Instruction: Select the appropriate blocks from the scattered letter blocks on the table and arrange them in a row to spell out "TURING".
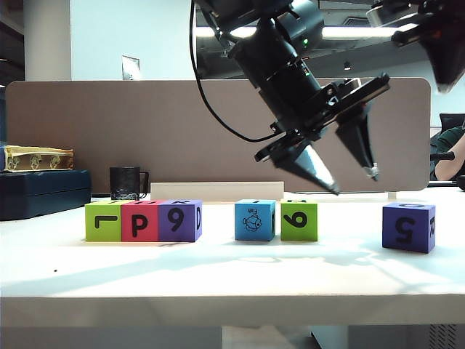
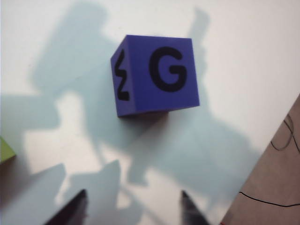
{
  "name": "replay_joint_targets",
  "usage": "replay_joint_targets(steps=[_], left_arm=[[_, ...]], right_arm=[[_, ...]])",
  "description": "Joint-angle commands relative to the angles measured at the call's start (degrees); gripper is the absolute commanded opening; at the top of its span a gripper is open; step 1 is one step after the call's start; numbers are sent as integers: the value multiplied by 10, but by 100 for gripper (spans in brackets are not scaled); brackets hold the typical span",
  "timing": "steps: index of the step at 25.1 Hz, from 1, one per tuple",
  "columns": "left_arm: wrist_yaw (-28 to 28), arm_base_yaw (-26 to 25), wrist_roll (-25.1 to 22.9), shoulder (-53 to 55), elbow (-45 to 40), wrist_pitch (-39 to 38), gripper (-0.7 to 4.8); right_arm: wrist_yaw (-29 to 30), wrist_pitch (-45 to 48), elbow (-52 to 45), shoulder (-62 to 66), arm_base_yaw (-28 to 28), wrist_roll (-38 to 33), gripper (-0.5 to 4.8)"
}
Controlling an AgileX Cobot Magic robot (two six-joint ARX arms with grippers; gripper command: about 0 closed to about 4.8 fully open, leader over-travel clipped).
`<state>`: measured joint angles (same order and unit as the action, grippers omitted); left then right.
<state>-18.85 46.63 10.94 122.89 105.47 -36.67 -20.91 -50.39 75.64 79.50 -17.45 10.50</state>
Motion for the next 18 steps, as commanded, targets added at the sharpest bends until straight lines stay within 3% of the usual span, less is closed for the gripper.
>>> replay_joint_targets(steps=[1, 4, 9, 18], left_arm=[[7, 6, -20, 3, 1, 41, 400], [12, 12, -26, 5, 1, 75, 405], [72, 35, -31, 19, 2, 138, 405], [114, 55, -41, 68, 2, 178, 408]], right_arm=[[-24, -11, 22, -5, 0, 4, -1], [-26, -16, 31, -9, 0, 4, -1], [-24, -28, 46, -14, 0, 4, -1], [-21, -51, 47, -24, -1, 2, -1]])
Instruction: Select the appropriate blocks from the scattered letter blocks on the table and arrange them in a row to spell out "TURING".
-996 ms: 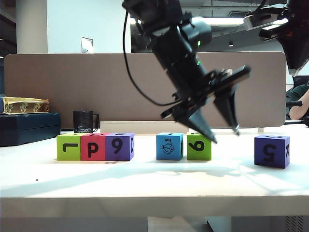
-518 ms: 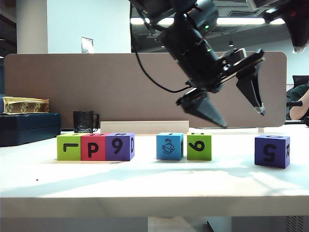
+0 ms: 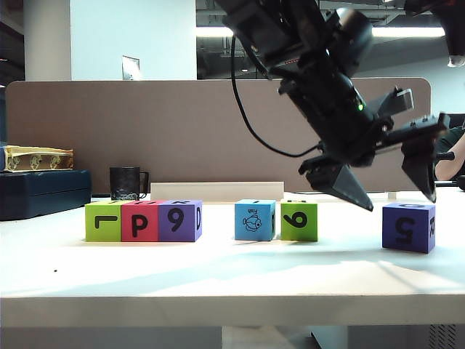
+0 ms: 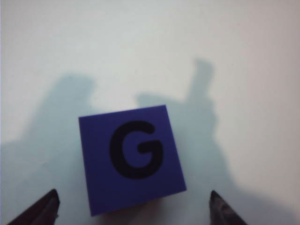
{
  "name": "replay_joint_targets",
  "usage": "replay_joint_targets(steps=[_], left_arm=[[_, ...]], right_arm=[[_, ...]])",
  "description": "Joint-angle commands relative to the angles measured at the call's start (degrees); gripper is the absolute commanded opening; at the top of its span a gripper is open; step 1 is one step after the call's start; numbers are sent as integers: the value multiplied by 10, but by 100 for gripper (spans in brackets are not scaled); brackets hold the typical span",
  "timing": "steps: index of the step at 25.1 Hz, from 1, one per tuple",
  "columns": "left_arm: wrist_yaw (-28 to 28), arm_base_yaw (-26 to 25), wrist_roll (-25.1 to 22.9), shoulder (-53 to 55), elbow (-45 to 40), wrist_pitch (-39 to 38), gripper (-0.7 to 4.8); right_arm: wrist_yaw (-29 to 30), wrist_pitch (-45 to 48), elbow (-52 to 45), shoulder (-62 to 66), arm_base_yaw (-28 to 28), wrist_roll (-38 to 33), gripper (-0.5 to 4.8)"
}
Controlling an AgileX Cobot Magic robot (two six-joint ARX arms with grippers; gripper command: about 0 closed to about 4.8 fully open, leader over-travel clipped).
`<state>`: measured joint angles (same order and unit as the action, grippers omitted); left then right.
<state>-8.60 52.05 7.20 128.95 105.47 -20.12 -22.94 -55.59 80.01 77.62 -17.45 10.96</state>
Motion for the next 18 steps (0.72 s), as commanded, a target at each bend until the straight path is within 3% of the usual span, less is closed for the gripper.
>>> replay_joint_targets(steps=[1, 15, 18], left_arm=[[11, 1, -3, 11, 2, 14, 408], [24, 16, 21, 36, 6, 76, 396], [24, 18, 29, 38, 6, 76, 359]], right_arm=[[0, 0, 3, -5, -1, -2, -1], [25, 0, 3, -5, -1, -2, -1], [25, 1, 3, -5, -1, -3, -1]])
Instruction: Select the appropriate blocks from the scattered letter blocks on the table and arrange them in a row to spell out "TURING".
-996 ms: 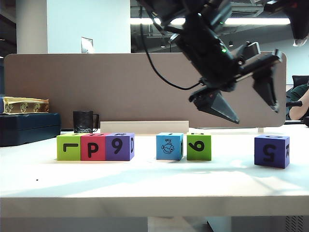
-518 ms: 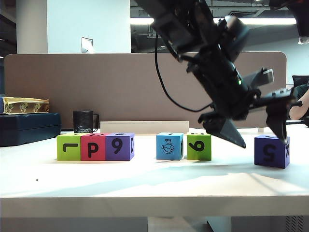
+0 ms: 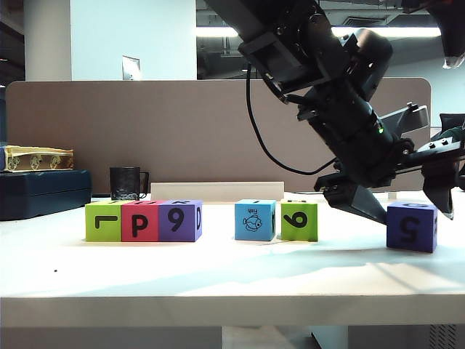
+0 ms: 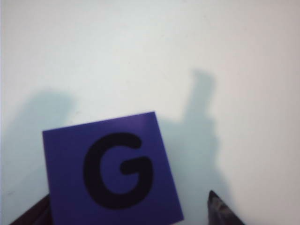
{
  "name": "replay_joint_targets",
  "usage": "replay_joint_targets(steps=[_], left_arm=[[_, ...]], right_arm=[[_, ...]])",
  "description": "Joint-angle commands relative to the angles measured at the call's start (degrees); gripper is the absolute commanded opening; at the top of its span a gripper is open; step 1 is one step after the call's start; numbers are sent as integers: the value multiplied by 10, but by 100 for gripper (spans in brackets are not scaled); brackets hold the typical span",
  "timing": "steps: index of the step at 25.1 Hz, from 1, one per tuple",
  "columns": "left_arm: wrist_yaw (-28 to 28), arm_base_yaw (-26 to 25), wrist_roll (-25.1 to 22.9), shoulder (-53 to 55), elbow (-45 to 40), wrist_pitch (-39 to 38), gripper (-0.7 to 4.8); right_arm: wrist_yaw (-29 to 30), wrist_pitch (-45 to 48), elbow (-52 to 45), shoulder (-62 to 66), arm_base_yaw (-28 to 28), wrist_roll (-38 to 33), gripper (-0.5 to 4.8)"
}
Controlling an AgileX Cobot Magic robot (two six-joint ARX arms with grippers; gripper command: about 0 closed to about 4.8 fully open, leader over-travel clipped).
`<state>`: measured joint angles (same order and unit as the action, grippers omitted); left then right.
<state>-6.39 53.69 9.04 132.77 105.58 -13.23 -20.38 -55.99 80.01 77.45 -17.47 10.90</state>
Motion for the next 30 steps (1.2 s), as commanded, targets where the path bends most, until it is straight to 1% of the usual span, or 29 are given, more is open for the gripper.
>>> replay_joint_targets(steps=[1, 2, 4, 8, 13, 15, 17, 21, 22, 25, 30], left_arm=[[5, 5, 11, 2, 5, 10, 323], [7, 4, 11, 2, 5, 12, 299], [20, 5, 11, 2, 5, 14, 275], [31, 5, 21, 2, 5, 21, 272], [62, 5, 24, 2, 5, 21, 272], [80, 3, 37, 1, 5, 14, 272], [79, 1, 53, 1, 5, 9, 272], [89, -5, 95, 0, 5, -5, 272], [92, -9, 112, 0, 5, -9, 272], [97, -15, 118, 0, 5, -18, 272], [126, -26, 124, -7, 5, -42, 272]], right_arm=[[0, 5, 3, -3, -1, -2, -1], [0, 5, 3, -3, -1, -2, -1], [0, 5, 3, -3, -1, -2, -1], [0, 5, 3, -3, -1, -2, -1], [0, 5, 2, -3, -1, -4, -1], [0, 5, 2, -3, -1, -4, -1], [0, 5, 2, -3, -1, -4, -1], [-1, 5, 2, -3, -1, -4, -1], [-2, 5, 2, -3, -1, -4, -1], [-3, 5, 2, -3, -1, -4, -1], [-3, 8, 2, -3, -1, -4, -1]])
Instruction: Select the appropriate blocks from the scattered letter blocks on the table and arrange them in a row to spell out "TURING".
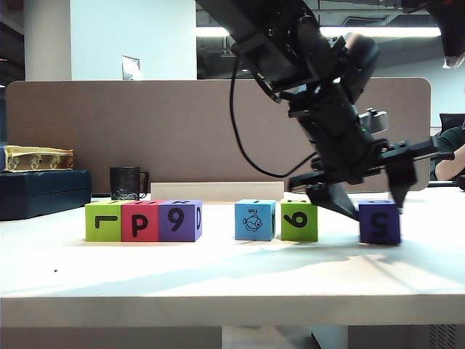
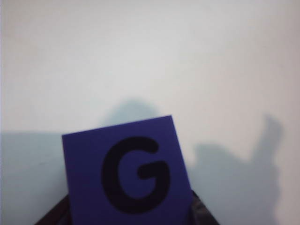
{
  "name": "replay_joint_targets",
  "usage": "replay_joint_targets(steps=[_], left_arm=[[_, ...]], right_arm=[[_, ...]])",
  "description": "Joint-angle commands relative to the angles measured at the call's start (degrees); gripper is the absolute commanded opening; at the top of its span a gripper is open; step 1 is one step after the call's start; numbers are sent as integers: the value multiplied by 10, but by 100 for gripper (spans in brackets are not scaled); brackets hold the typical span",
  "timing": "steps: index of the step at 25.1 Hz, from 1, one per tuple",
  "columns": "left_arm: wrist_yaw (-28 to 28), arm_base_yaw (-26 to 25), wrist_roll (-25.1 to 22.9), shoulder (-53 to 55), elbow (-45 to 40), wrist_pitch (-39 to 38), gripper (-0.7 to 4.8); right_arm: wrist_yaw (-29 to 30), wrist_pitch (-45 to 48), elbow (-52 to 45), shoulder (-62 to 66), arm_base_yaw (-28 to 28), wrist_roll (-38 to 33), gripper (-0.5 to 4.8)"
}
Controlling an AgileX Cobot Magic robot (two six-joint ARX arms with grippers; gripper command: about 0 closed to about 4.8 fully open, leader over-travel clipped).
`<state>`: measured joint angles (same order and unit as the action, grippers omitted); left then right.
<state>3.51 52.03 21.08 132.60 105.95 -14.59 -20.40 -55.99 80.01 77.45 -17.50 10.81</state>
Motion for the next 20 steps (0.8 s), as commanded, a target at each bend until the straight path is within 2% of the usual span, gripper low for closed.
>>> replay_joint_targets(steps=[1, 12, 15, 18, 20], left_arm=[[31, -10, 3, -5, 1, -30, 272], [40, -21, 5, -16, 1, -61, 275], [37, -21, 4, -16, 1, -60, 302], [31, -21, 4, -16, 3, -64, 371], [21, -21, 3, -16, 14, -78, 377]], right_arm=[[-2, 8, 2, -3, -1, -3, -1], [-2, 8, 2, -3, -1, -3, -1], [-2, 7, 2, -3, -1, -3, -1], [-2, 7, 2, -3, -1, -3, -1], [-2, 7, 2, -3, -1, -3, -1]])
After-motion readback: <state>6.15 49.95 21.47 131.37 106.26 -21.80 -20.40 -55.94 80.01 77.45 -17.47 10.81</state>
